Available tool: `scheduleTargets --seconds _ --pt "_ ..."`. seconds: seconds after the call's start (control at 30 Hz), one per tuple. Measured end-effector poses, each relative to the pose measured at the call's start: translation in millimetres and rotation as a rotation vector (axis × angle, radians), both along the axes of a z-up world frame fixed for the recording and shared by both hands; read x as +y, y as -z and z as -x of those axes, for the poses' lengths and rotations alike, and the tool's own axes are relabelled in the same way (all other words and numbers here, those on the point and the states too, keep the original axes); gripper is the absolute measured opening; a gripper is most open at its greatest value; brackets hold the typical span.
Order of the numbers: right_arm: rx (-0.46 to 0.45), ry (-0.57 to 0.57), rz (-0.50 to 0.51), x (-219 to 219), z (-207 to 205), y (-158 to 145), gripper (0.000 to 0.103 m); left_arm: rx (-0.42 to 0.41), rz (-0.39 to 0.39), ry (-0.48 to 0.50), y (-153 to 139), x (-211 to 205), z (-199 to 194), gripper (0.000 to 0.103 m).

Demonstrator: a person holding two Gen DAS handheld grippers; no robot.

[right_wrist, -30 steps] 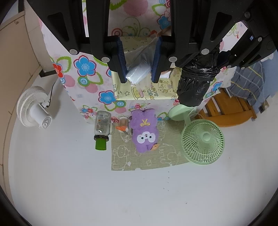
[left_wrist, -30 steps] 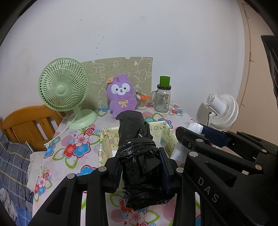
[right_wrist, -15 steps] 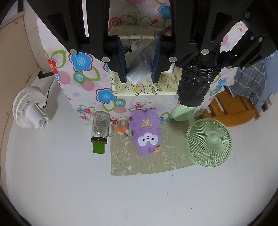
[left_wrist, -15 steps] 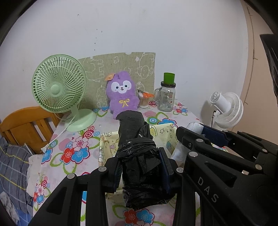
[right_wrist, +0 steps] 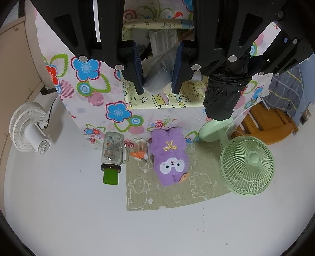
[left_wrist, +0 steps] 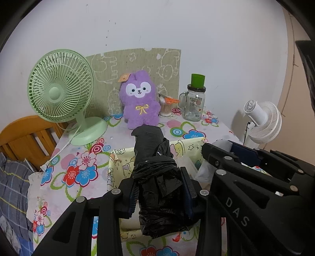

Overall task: Organize soft objects
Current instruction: 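Lower both held items into the box and open both tools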

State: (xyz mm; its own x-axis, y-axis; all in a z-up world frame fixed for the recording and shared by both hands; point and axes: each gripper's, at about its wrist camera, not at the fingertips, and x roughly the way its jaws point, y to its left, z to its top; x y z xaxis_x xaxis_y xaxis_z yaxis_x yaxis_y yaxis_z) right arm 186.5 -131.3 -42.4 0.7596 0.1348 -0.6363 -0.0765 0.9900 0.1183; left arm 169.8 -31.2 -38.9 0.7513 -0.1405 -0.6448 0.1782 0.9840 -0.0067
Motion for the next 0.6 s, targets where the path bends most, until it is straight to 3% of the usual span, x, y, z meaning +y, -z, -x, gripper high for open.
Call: scheduleTargets --seconds 0.4,0.6 --pt "0.031 0.012 -0.003 -4 -19 13 0.032 0.056 0.017 -0.008 21 -1 -28 0.044" --pt "0.050 0.004 -0.005 -2 -27 20 0.031 0.065 0.003 -0.027 29 3 -33 0.071"
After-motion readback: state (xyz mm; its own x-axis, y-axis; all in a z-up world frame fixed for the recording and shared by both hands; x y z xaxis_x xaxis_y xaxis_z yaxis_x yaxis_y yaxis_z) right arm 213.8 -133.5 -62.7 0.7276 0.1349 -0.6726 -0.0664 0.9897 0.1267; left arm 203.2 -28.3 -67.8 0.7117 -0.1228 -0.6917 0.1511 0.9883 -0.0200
